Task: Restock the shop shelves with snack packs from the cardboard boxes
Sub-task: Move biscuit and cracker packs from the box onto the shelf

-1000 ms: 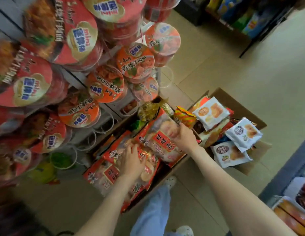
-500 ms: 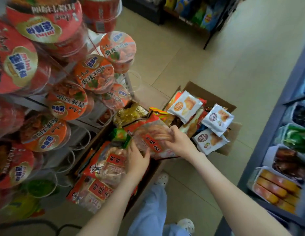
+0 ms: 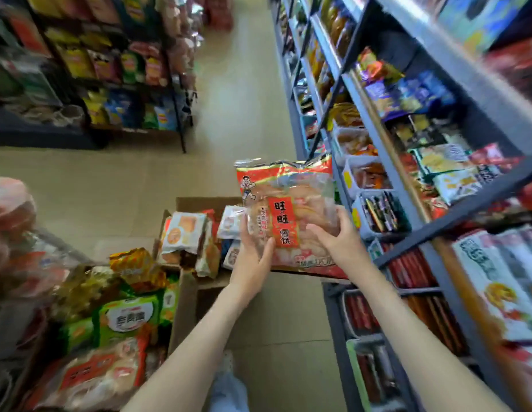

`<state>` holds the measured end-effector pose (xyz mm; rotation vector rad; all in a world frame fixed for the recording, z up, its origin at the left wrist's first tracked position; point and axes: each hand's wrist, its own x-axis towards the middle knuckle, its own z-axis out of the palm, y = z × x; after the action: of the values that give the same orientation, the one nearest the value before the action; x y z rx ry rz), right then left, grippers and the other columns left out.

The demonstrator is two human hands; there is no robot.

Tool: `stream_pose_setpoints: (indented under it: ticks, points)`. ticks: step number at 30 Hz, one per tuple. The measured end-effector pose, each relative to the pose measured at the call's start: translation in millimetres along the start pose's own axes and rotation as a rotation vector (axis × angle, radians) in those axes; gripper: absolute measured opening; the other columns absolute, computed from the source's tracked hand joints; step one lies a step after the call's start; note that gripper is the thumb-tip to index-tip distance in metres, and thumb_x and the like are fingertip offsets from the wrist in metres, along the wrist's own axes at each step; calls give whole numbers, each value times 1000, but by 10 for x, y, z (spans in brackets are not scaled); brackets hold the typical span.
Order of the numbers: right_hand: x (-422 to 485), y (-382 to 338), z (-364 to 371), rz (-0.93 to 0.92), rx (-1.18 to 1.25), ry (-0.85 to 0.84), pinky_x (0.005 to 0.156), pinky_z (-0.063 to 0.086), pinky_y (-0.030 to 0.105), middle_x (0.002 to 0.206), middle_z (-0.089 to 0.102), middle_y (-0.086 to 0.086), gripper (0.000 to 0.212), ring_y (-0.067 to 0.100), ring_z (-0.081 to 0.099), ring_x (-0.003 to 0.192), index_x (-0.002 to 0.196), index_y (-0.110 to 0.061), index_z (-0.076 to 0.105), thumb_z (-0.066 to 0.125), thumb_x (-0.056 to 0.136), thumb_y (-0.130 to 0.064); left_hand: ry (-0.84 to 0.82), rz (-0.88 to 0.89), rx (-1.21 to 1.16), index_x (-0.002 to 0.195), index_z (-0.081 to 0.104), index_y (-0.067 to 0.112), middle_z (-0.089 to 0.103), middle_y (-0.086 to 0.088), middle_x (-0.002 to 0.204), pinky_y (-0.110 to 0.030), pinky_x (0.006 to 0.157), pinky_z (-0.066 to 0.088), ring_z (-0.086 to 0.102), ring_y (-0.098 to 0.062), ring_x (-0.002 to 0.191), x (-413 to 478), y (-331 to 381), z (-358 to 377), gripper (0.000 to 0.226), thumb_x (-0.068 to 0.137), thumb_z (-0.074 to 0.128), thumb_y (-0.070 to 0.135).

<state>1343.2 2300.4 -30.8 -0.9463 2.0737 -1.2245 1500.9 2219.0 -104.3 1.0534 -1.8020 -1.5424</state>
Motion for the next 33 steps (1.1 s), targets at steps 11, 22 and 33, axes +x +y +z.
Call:
stream_pose_setpoints:
  ticks: [11,22,33]
  points:
    - [-1882,-1,-2228,-22,156,469,87,47,19,112,63,-21,50,-7,60,98,120,-36,51,76,79,-22,-323,424,-99,137,16,54,58,3,104,-11,79,46,60,4,93,-861,1325,1744,56,91,49,54]
    - [-3264,-189,-3492,88,524,949,79,57,41,98,74,7,35,27,72,87,111,-22,62,74,78,-20,-874,702,-144,132,44,41,67,23,89,-17,78,46,63,3,87,-1327,2749,2838,54,81,55,56]
    - [-3707,-159,-4310,271,382,964,92,50,47,126,55,9,91,26,60,109,134,-26,25,82,62,-24,-1167,775,33,147,28,30,63,2,97,-36,82,50,62,-22,87,-1548,3519,3953,74,86,70,24]
